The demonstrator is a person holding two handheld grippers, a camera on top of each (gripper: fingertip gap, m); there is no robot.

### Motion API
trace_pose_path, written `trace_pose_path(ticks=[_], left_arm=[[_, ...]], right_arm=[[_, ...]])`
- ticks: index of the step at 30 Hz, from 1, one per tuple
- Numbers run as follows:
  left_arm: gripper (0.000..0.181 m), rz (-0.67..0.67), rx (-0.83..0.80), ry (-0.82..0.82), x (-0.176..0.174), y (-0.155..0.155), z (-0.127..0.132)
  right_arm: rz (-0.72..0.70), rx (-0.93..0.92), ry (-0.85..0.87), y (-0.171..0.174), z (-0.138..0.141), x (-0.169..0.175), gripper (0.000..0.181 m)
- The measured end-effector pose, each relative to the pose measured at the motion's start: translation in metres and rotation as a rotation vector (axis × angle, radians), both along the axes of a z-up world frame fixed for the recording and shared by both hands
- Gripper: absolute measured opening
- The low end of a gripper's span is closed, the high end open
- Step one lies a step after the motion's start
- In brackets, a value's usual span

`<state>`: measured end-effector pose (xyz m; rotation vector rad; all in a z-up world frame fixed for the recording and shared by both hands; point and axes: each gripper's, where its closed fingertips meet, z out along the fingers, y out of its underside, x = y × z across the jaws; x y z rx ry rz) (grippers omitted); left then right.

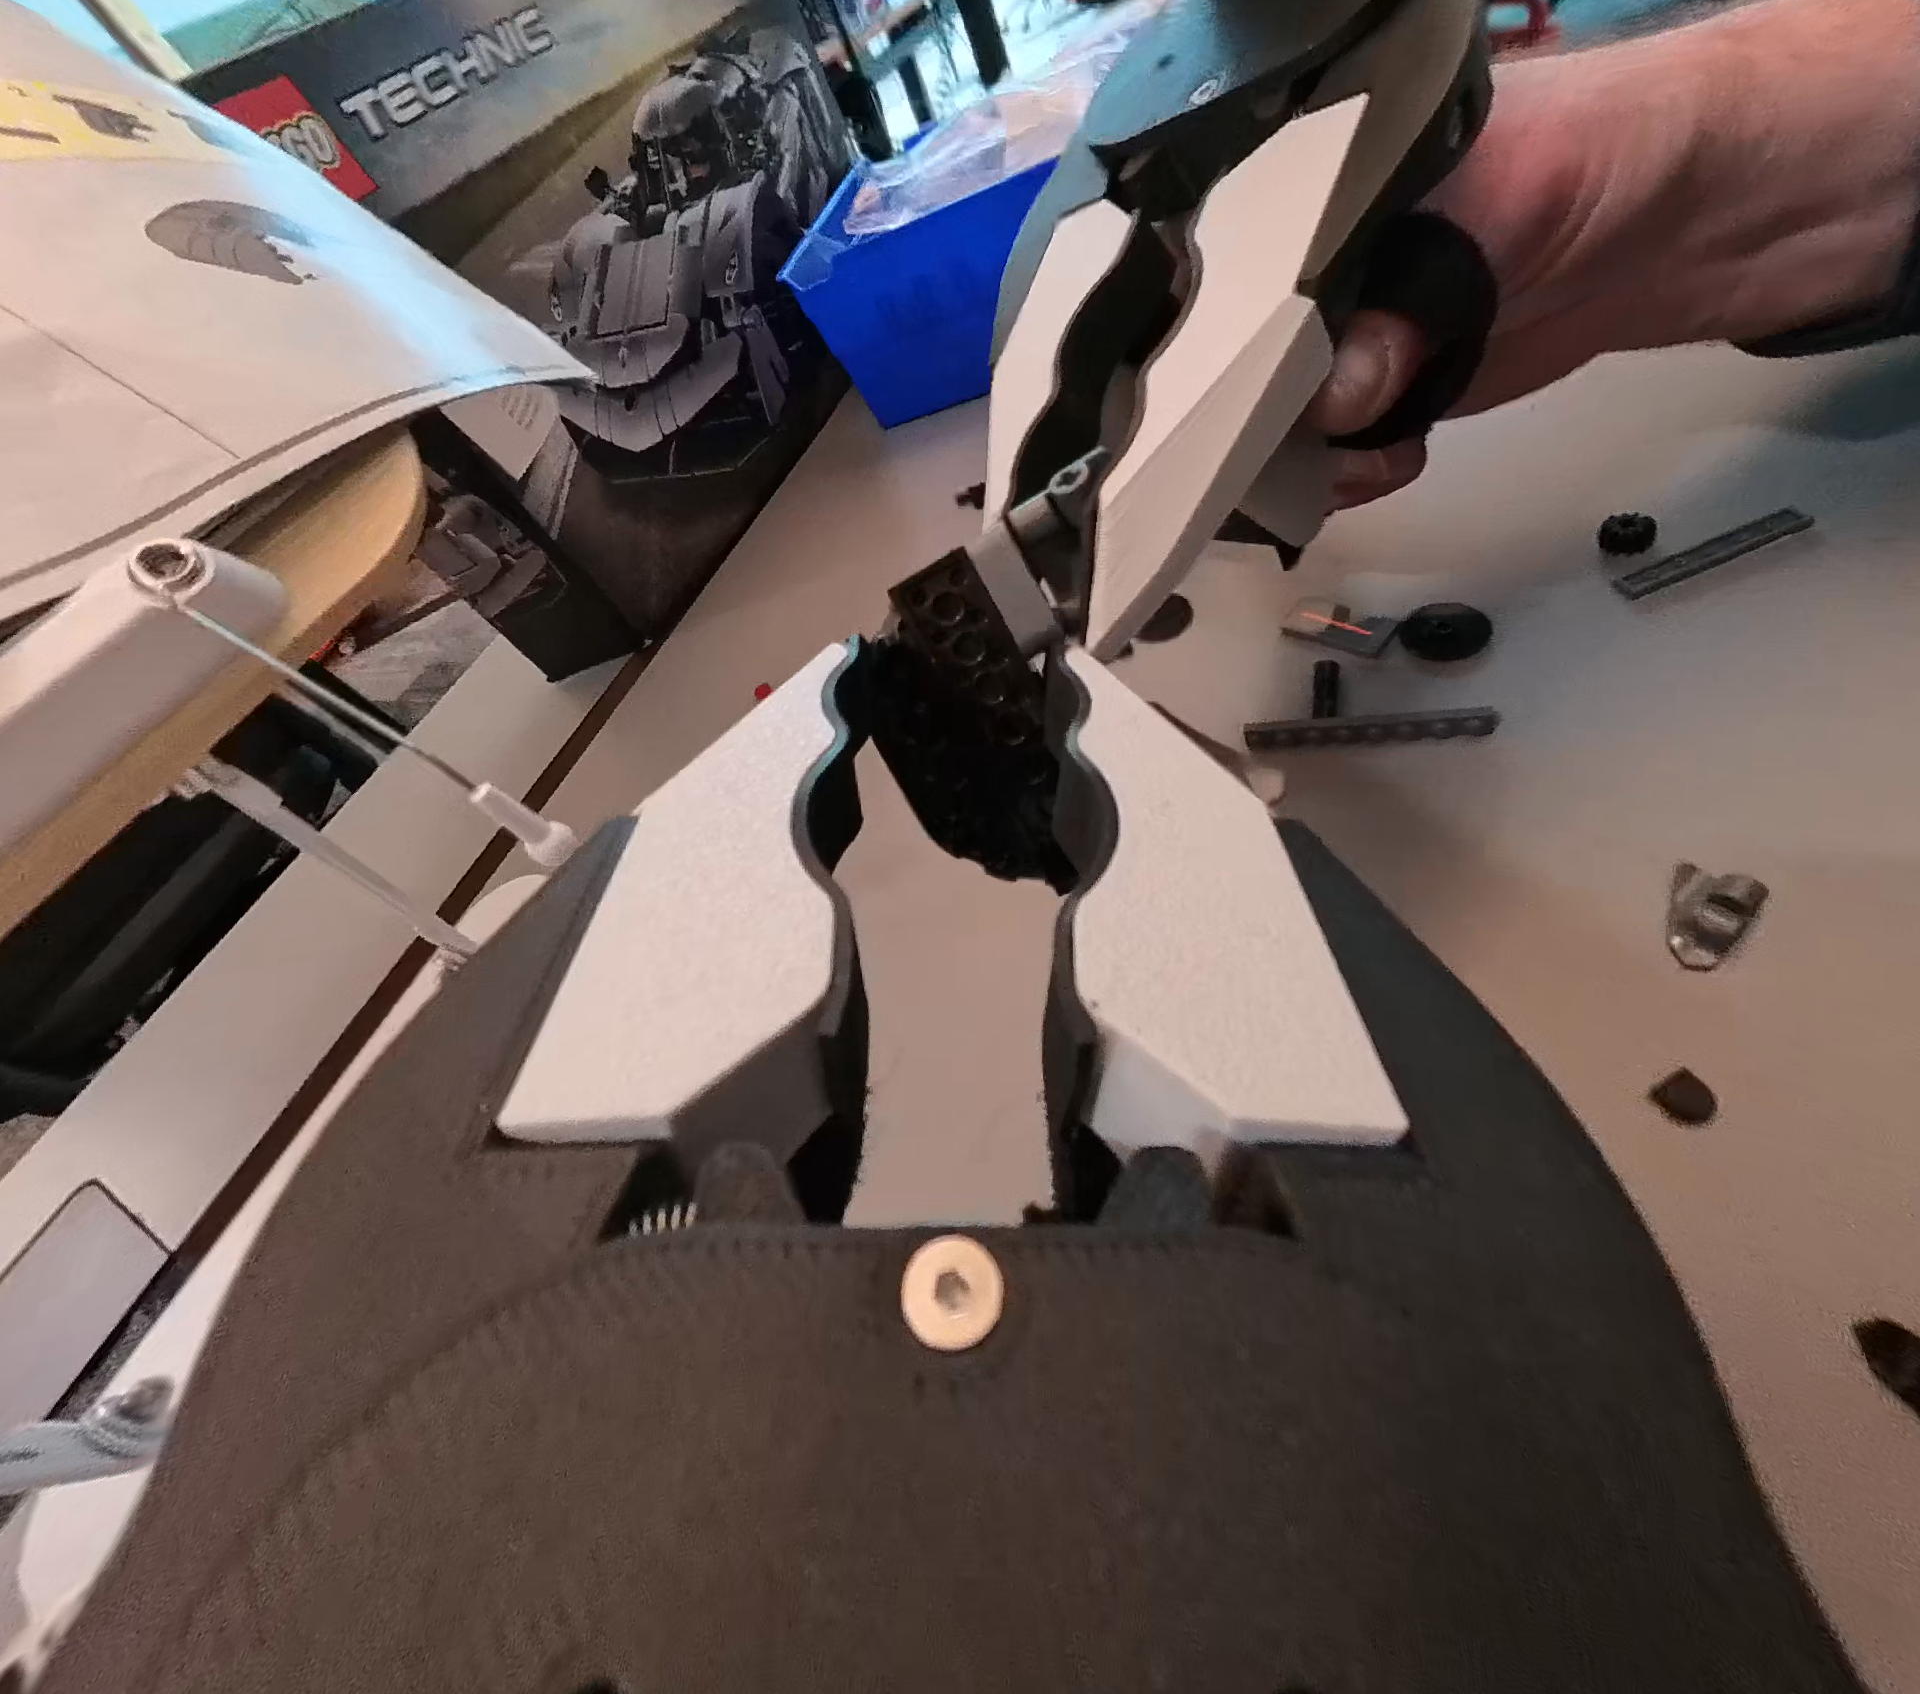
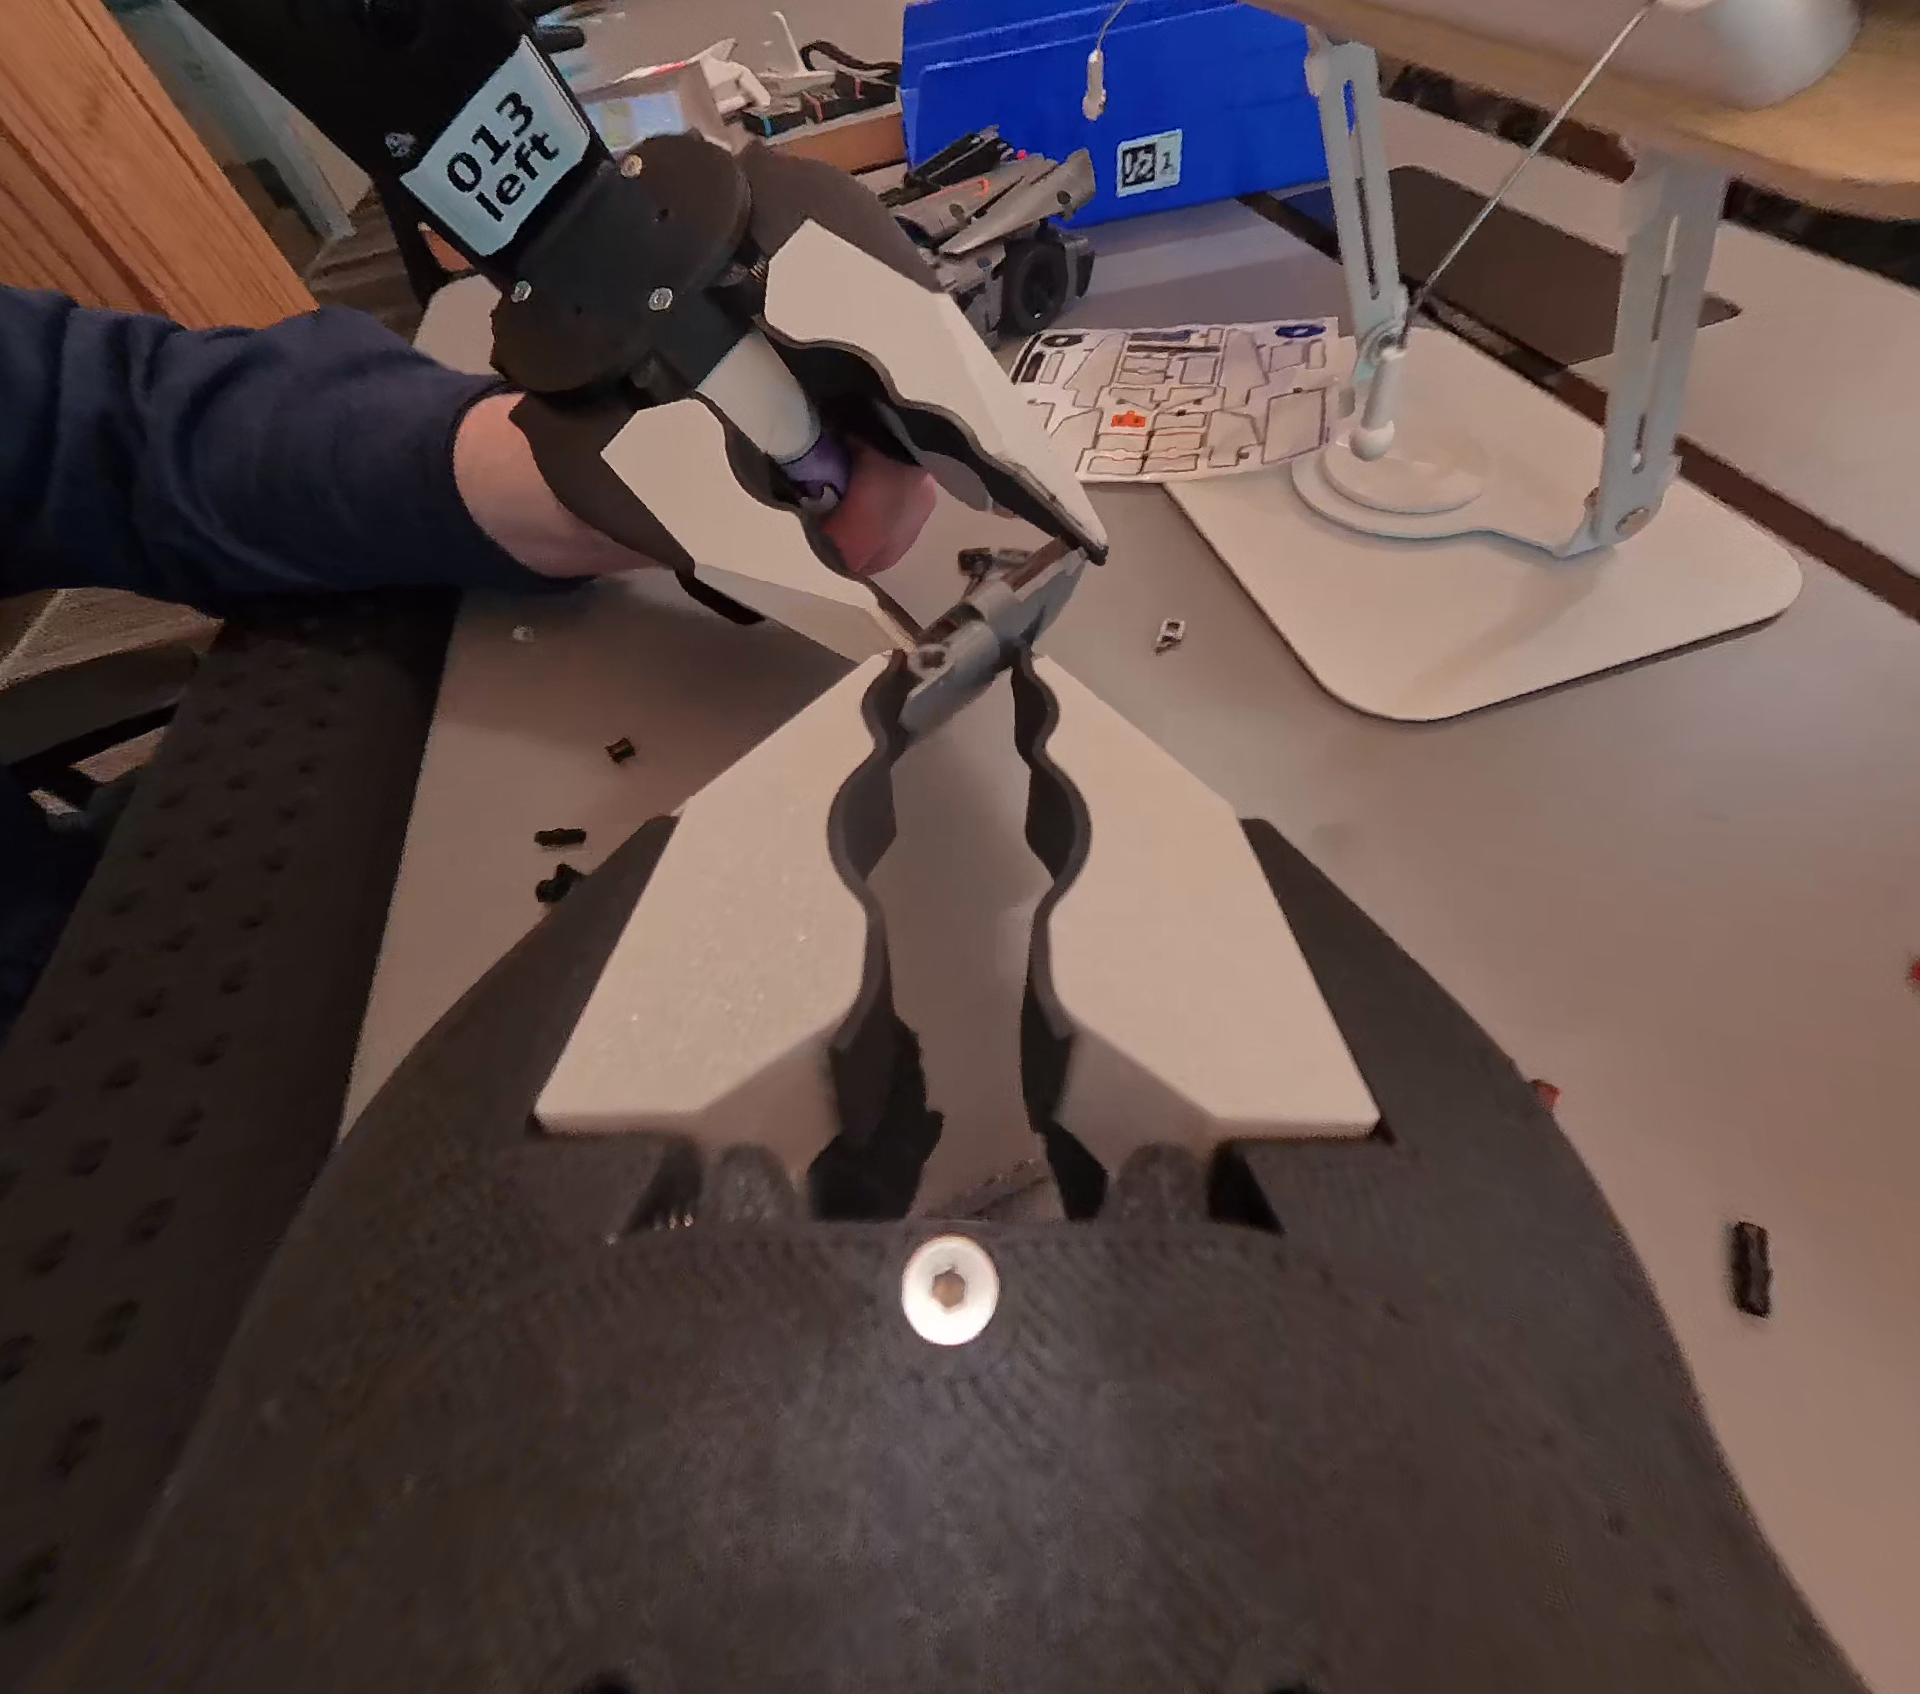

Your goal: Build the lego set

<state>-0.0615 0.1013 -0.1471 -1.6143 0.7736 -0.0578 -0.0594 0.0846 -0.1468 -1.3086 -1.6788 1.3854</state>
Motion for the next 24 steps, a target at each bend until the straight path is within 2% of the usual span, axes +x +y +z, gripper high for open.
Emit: trace_pose_path(ticks=[6,10,13,19,24], left_arm=[[0.032,-0.087,-0.057,-0.278,-0.004,0.000,0.008],[0.032,-0.175,-0.161,-0.473,-0.001,-0.002,0.007],[0.032,-0.277,-0.273,-0.624,0.006,-0.007,0.003],[0.032,-0.435,-0.439,-0.740,0.015,-0.020,-0.003],[0.032,-0.452,-0.459,-0.770,0.015,-0.021,-0.003]], right_arm=[[0.000,-0.002,0.017,-0.001,0.002,0.001,0.025],[-0.008,0.015,0.078,0.002,0.012,0.003,0.031],[-0.029,0.122,0.076,0.005,0.010,0.004,0.034],[0.017,0.321,0.082,-0.009,0.000,0.005,0.033],[-0.006,0.383,0.078,-0.006,-0.001,0.004,0.028]])
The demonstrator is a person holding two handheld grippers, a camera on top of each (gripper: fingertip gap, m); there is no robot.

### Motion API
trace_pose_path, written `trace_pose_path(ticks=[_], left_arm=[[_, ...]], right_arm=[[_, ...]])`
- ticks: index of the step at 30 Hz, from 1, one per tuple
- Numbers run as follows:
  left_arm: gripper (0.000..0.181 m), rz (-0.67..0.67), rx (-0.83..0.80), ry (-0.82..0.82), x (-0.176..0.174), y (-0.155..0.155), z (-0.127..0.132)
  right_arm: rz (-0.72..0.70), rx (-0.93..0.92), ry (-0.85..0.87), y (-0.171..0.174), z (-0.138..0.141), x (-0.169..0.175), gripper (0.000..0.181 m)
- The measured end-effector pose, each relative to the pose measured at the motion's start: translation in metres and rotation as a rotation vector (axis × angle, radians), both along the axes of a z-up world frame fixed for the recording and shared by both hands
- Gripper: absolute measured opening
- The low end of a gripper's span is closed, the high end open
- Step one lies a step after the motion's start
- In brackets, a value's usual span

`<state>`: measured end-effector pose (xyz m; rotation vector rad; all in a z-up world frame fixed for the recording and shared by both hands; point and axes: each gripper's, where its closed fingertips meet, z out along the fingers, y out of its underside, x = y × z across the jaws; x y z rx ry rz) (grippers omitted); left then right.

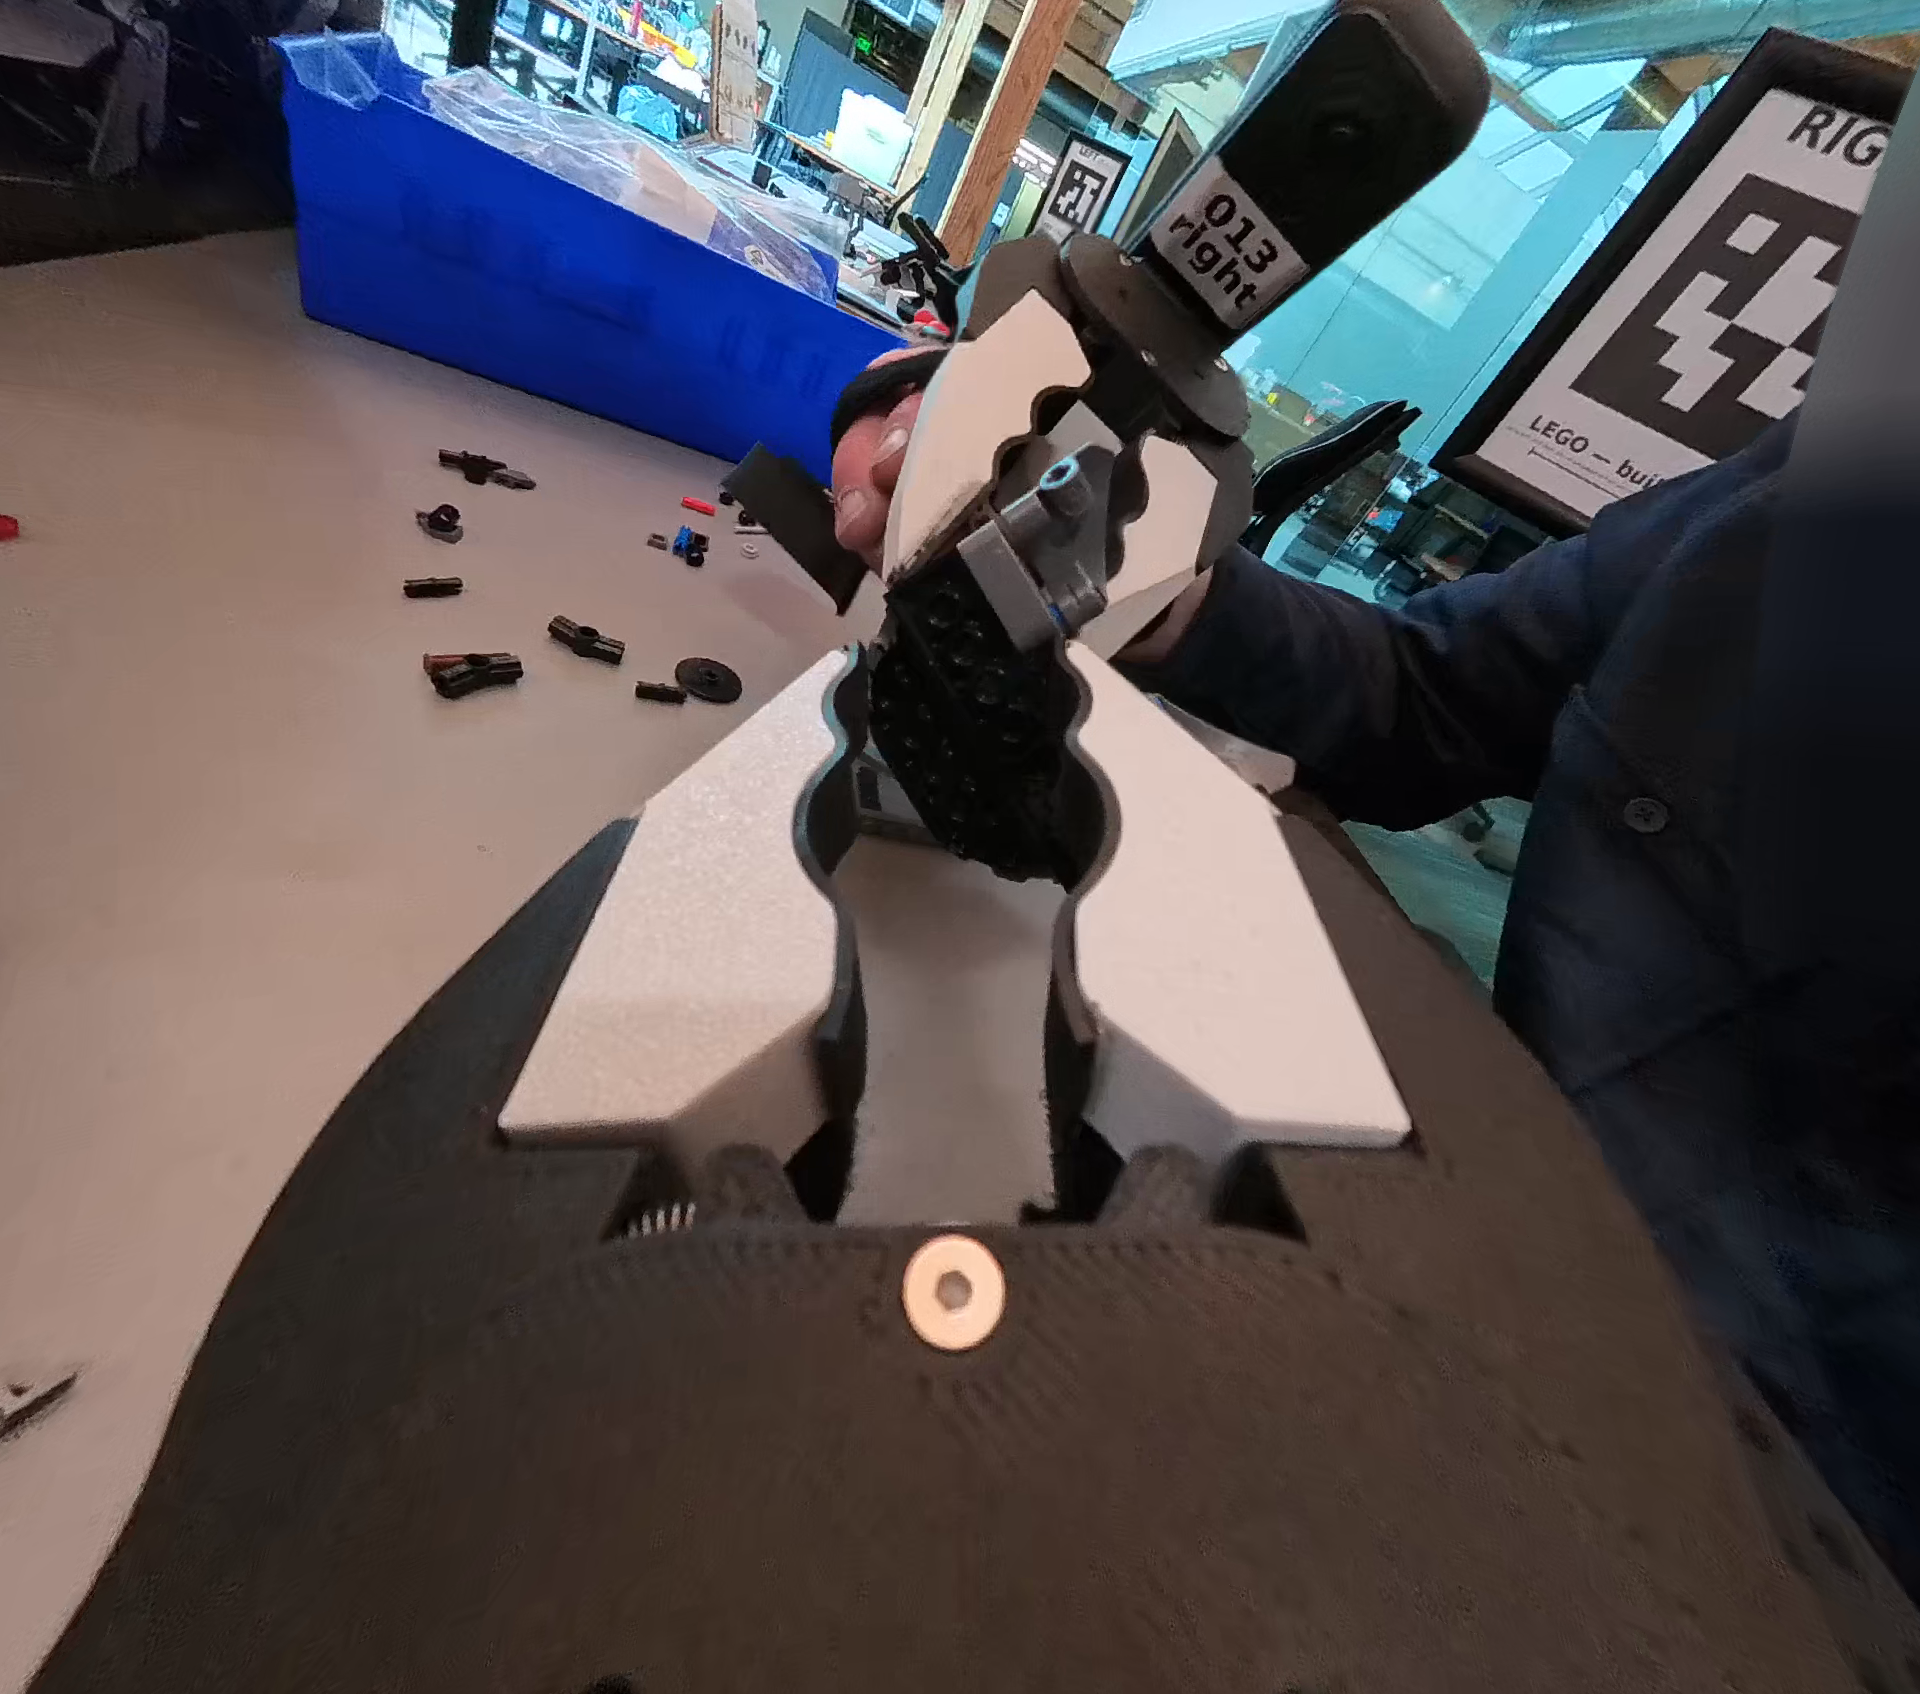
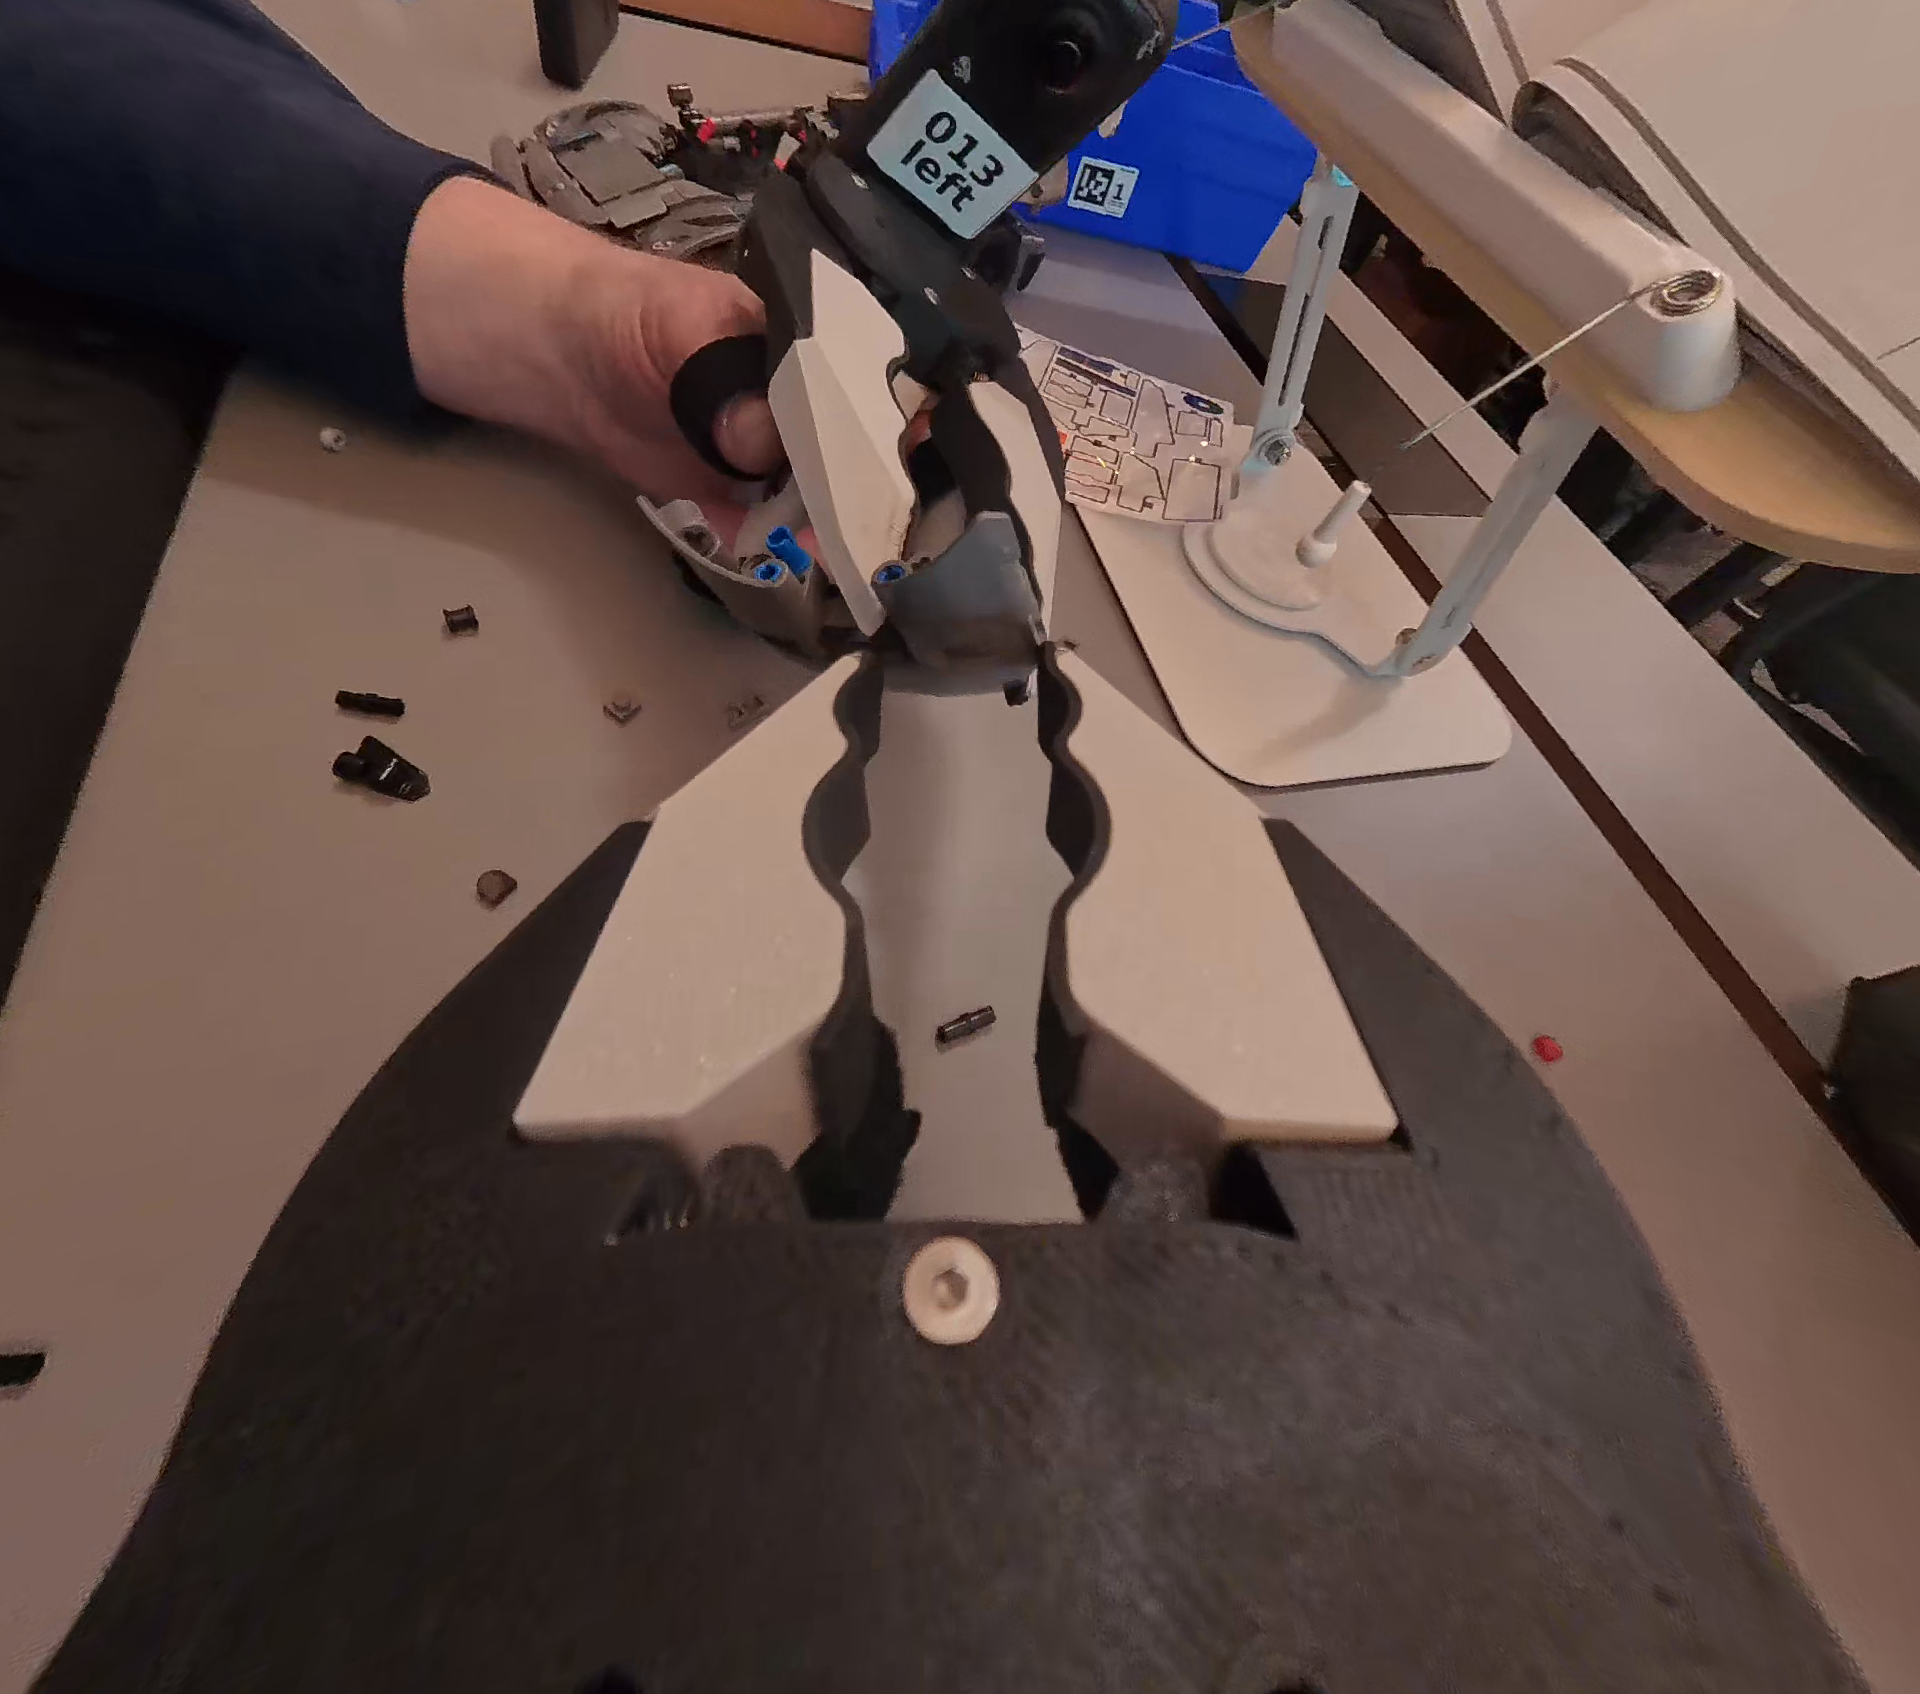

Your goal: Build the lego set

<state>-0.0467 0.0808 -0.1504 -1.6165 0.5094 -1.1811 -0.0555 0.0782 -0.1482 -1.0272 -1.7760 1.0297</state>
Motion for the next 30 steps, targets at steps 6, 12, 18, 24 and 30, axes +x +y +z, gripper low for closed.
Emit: trace_pose_path(ticks=[6,12,18,24,30], left_arm=[[0.032,-0.074,-0.035,-0.067,0.002,-0.007,0.004],[0.031,-0.147,-0.035,-0.010,0.008,-0.018,-0.002],[0.031,-0.196,-0.031,-0.010,0.012,-0.025,-0.003],[0.031,-0.216,-0.029,-0.006,0.015,-0.028,-0.003],[0.032,-0.226,-0.026,0.015,0.016,-0.030,-0.006]], right_arm=[[0.016,0.027,0.038,-0.006,0.007,0.001,0.034],[0.100,-0.002,0.040,-0.015,0.011,0.010,0.021],[0.168,-0.094,0.042,-0.023,0.016,0.017,0.019],[0.190,-0.111,0.034,-0.028,0.016,0.017,0.014],[0.195,-0.112,0.012,-0.029,0.013,0.018,0.014]])
